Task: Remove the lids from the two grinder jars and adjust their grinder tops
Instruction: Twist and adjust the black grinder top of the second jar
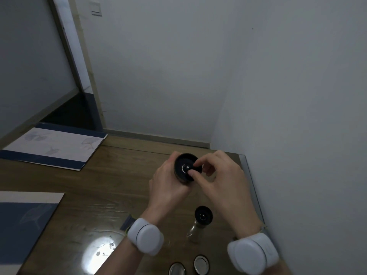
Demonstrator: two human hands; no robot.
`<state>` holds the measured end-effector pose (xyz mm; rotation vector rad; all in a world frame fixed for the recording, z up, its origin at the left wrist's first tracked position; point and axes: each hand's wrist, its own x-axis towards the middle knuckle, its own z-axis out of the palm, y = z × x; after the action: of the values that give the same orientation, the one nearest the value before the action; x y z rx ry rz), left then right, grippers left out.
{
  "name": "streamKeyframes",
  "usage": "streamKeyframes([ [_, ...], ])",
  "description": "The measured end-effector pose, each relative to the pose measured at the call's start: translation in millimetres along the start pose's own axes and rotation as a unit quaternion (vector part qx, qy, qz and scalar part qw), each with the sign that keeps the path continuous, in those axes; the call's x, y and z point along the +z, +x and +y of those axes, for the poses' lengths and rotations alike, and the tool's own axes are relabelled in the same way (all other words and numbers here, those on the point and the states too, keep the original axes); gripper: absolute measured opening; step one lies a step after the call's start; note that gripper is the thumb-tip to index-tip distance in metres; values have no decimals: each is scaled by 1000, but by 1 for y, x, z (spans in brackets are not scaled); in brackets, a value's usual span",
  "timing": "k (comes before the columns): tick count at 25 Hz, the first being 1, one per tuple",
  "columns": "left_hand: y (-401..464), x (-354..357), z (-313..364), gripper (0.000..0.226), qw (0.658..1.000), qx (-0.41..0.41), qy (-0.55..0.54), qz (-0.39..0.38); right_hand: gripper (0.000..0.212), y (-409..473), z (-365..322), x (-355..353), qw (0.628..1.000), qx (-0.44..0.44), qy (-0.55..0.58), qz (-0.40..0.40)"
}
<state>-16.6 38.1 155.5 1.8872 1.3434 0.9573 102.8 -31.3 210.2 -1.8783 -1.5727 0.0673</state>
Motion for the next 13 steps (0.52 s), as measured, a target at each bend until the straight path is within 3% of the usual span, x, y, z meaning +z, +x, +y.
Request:
streamKeyframes([
  [13, -1, 2, -15, 35, 999, 23, 37, 10, 14, 5, -3, 5, 999, -3, -38, -25],
])
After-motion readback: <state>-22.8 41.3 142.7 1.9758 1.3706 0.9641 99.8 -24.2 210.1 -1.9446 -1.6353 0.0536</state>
